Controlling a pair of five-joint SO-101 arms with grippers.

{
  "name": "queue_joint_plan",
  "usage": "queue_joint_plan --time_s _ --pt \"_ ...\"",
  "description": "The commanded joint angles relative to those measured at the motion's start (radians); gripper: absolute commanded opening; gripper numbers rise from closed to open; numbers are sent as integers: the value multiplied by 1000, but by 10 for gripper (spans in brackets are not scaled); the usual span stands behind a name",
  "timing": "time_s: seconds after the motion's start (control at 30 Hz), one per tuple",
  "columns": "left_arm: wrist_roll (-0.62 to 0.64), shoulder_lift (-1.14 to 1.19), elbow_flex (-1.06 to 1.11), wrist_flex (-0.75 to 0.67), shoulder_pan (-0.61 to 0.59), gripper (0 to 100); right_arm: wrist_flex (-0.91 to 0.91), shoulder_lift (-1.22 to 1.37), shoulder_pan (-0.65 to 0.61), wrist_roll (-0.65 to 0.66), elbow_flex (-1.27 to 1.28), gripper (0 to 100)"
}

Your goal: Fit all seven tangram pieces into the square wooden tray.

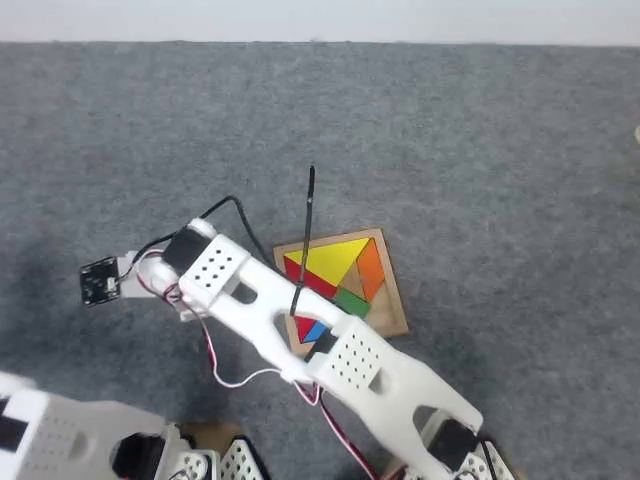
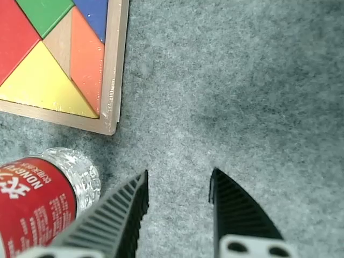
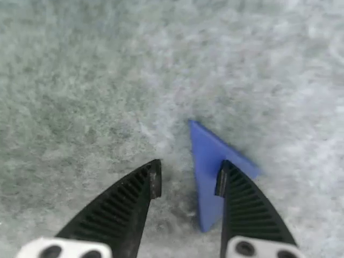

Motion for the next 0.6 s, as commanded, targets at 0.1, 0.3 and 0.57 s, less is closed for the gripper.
queue_joint_plan --time_s 0.1,0.3,0.57 --pt "-14 -18 -4 -18 -25 190 15 68 48 49 -144 187" --pt "-15 -18 -5 -18 -21 190 64 116 51 83 -160 186" --pt "-15 -18 -5 -18 -17 190 156 116 64 199 -160 78"
